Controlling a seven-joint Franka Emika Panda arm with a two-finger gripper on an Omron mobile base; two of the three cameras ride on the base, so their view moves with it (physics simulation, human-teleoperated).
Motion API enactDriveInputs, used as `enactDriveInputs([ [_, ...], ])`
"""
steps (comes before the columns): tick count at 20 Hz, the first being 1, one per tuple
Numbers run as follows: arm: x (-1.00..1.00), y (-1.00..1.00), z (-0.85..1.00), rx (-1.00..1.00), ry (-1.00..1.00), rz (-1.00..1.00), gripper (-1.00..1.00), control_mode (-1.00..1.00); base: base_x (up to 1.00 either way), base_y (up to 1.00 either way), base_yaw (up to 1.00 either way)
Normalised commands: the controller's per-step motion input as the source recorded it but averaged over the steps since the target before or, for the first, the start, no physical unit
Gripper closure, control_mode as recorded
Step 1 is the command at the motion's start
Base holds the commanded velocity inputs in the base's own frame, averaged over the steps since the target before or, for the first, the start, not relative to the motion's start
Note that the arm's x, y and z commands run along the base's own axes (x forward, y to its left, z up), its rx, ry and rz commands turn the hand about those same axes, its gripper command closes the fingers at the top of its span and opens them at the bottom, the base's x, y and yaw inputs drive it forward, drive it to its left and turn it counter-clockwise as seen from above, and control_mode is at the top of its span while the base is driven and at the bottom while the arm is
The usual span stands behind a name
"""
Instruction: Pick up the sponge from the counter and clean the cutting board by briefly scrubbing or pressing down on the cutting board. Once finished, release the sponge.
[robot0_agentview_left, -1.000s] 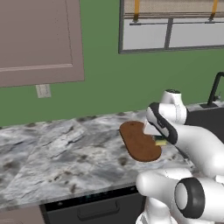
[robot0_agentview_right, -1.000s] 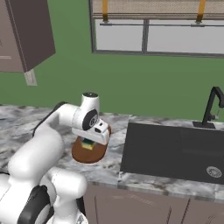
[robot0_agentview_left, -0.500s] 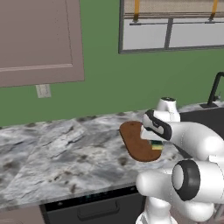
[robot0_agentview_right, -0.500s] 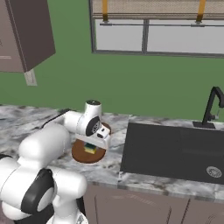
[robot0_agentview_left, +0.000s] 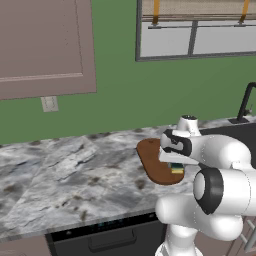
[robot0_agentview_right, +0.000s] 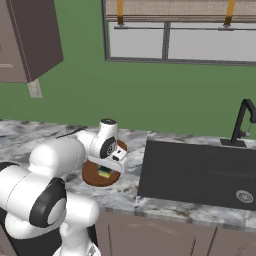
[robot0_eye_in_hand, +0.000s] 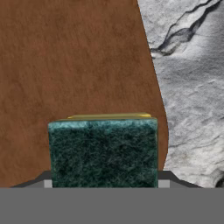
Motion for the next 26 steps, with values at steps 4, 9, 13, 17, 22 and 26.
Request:
enactDriveInputs([
  [4,0.00,0.00,-0.49,0.00,0.00,0.00,1.00,-1.00,0.00,0.00,0.00],
  [9,0.00,0.00,-0.43,0.00,-0.01,0.00,1.00,-1.00,0.00,0.00,0.00],
  [13,0.00,0.00,-0.32,0.00,-0.06,0.00,1.00,-1.00,0.00,0.00,0.00],
  [17,0.04,0.00,-0.01,0.00,-0.13,0.00,1.00,-1.00,0.00,0.00,0.00],
  [22,0.18,0.00,-0.32,0.00,-0.02,0.00,1.00,-1.00,0.00,0.00,0.00],
  [26,0.00,0.00,-0.43,-0.01,-0.09,0.00,1.00,-1.00,0.00,0.00,0.00],
])
